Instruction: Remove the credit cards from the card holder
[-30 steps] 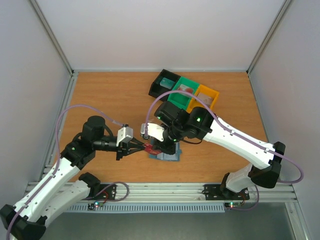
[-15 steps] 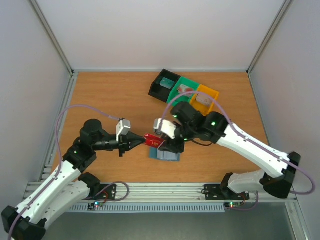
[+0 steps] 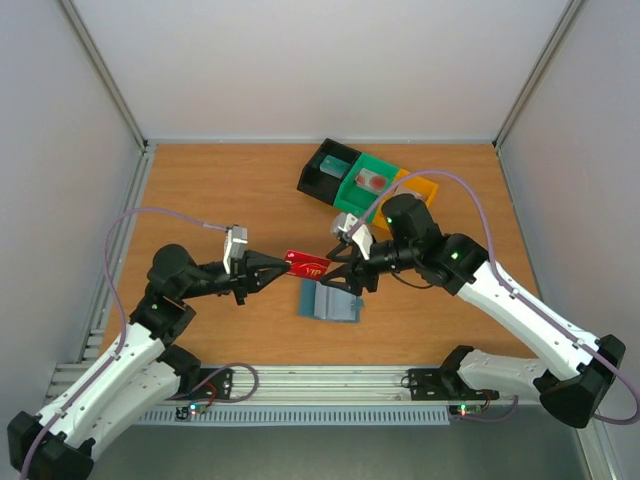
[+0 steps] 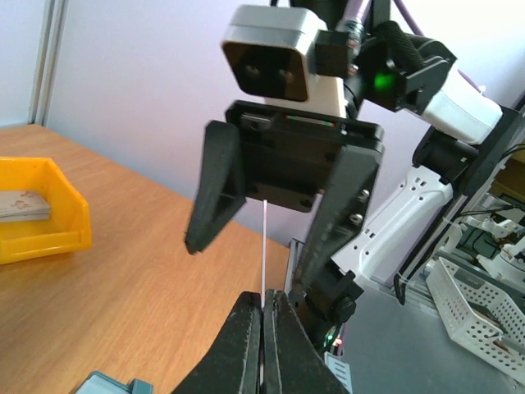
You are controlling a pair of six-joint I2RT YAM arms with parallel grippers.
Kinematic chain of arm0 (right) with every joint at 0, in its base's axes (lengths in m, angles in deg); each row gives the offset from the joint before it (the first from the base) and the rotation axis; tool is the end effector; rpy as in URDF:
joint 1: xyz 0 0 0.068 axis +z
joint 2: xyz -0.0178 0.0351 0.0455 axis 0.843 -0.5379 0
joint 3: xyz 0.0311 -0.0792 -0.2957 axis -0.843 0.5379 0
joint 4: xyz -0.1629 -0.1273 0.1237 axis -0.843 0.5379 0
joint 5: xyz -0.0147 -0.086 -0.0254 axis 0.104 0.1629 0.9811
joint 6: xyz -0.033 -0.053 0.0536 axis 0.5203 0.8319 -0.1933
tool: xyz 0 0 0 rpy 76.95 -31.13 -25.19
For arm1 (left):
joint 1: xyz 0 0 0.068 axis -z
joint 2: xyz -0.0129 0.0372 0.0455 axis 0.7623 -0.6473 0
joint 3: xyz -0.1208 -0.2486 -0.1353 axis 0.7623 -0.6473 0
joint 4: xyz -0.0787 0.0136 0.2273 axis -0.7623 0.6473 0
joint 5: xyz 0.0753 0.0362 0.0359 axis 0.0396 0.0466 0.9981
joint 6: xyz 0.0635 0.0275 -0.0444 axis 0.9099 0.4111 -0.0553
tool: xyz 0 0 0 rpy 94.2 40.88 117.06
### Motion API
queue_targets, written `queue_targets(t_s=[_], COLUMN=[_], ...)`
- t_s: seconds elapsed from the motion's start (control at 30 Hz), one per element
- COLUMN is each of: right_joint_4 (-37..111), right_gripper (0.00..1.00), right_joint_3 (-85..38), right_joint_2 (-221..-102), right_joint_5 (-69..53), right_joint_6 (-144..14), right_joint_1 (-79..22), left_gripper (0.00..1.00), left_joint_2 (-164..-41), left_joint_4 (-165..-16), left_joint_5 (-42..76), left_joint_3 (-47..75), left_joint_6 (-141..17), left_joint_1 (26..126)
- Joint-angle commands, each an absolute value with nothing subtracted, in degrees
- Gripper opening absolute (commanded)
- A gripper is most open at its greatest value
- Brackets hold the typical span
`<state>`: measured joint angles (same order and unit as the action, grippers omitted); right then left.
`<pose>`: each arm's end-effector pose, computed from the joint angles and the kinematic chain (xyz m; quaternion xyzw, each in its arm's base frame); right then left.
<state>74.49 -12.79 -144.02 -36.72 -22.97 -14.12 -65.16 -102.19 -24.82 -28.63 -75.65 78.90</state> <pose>0.1264 0.1774 0.3681 -0.6454 0.5705 0.3077 0.4041 0.0898 -0.1133 0.3352 0.3340 0.6009 -0.5596 0.4628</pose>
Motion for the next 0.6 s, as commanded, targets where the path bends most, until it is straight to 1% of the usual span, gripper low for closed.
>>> queue_targets(t_s=[0.0,0.07,0.1,0.13,0.17,0.2,0.23,0.37,0.47,0.5,0.57], right_joint_4=[69.8,69.5,69.4,69.3,69.3,69.5,70.0,73.6,74.7,74.7,75.0], right_gripper=[0.64,0.63,0.59,0.54,0.45,0.37,0.31,0.21,0.04,0.02,0.01], right_joint_3=[-13.5,-14.6,-15.0,-15.5,-15.9,-16.4,-16.8,-17.7,-17.8,-17.8,-17.7], right_joint_2=[-144.9,-145.4,-145.8,-146.1,-146.5,-146.9,-147.3,-148.5,-148.9,-148.9,-148.7], right_joint_5=[-41.0,-42.4,-43.3,-44.4,-45.8,-46.9,-47.9,-50.4,-51.8,-52.2,-51.6], right_joint_6=[-25.0,-25.0,-25.1,-25.0,-25.1,-25.1,-25.1,-23.4,-23.1,-23.0,-22.9], right_joint_1=[-16.9,-17.4,-17.4,-17.4,-17.4,-17.4,-17.4,-17.4,-17.4,-17.4,-17.4], left_gripper=[0.0,0.0,0.0,0.0,0.0,0.0,0.0,0.0,0.0,0.0,0.0], left_joint_2=[-64.8,-64.7,-64.7,-64.7,-64.8,-64.8,-64.9,-64.9,-65.0,-65.0,-64.9], left_joint_4=[-106.1,-105.9,-105.6,-105.3,-105.0,-104.9,-104.9,-105.0,-104.8,-104.4,-103.2], left_joint_5=[-27.6,-27.7,-27.7,-27.8,-27.7,-27.6,-27.5,-26.9,-26.5,-26.2,-25.2], left_joint_3=[-28.5,-28.5,-28.5,-28.6,-28.6,-28.6,-28.7,-28.9,-29.1,-29.1,-29.1], left_joint_6=[-74.3,-74.2,-74.0,-73.7,-73.6,-73.6,-73.7,-73.9,-74.1,-74.1,-73.9], left_joint_1=[78.6,78.7,78.7,78.7,78.7,78.7,78.7,78.7,78.7,78.7,78.7])
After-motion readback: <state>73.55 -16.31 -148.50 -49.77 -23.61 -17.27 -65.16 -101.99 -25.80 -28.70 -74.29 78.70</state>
